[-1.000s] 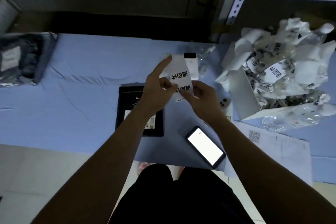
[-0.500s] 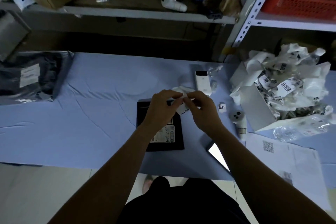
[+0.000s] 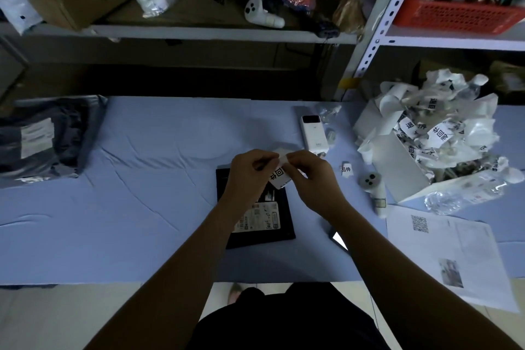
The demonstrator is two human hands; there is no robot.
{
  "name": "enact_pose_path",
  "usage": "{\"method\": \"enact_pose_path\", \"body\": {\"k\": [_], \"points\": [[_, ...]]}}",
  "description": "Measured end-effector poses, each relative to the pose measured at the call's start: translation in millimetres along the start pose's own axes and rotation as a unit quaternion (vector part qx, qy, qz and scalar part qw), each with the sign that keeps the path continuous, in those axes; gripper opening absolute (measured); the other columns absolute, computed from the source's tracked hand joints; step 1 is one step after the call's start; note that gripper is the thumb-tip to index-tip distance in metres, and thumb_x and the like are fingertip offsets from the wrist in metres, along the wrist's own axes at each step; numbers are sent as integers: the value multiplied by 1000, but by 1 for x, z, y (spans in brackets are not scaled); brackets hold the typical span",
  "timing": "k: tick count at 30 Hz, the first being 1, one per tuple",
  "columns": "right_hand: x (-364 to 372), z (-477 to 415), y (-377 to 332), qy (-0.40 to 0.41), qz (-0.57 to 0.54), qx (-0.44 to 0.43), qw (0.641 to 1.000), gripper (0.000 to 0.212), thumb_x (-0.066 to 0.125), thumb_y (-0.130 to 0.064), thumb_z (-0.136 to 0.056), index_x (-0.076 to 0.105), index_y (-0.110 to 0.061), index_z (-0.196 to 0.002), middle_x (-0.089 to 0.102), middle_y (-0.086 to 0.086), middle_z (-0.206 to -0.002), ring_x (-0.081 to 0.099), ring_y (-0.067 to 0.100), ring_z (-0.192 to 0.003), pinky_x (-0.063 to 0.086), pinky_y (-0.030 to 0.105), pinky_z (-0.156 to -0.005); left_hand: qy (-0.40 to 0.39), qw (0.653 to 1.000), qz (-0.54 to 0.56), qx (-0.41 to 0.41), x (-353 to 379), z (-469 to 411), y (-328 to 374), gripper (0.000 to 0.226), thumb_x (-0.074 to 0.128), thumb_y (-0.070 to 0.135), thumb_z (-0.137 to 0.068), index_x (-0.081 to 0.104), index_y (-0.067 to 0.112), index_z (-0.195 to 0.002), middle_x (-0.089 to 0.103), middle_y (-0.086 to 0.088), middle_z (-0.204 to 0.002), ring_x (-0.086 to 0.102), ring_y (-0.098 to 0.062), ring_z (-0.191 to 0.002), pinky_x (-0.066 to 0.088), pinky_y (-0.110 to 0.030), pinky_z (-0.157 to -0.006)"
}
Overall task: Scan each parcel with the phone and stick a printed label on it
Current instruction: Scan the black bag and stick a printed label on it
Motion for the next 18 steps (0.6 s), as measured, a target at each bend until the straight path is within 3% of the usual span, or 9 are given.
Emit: {"method": "enact_pose_path", "body": {"k": [7, 13, 15, 18], "points": [[-1, -1, 12, -8, 3, 15, 1000, 12, 67, -11, -97, 75, -4, -103, 73, 3, -103, 70, 15, -96, 58, 29, -87, 54, 998, -21, 8, -5, -4, 7, 13, 66, 7, -94, 76, 11, -101, 74, 3, -91, 68, 3, -81, 52, -11, -70], [-15, 1, 63, 3, 66, 93, 993, 14, 65, -16, -97, 74, -7, -91, 74, 5, -90, 70, 20, -87, 57, 39, -84, 99, 994, -33, 24, -12, -7, 19, 13, 66, 8, -95, 74, 11, -105, 67, 8, -88, 59, 5, -82, 46, -7, -73], [-15, 2, 75, -6, 84, 103, 991, 15, 64, -17, -97, 75, -9, -91, 75, 4, -90, 70, 18, -86, 56, 29, -79, 117, 992, -36, 27, -15, -7, 22, 12, 68, 7, -93, 76, 9, -102, 67, 6, -86, 57, 2, -77, 41, -7, -70], [-17, 6, 90, -7, 116, 123, 986, 17, 64, -20, -98, 77, -9, -94, 76, 3, -93, 70, 16, -86, 39, 3, -67, 131, 991, -16, 19, -19, -8, 20, 10, 73, 6, -88, 78, 11, -96, 68, 10, -81, 57, 1, -70, 42, -9, -65]]}}
Point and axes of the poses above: each hand's wrist, its own z-axis away from the middle knuckle, its own x-axis out of the palm, y = z × x, the point moved 9 cm from there along -z, towards the middle knuckle
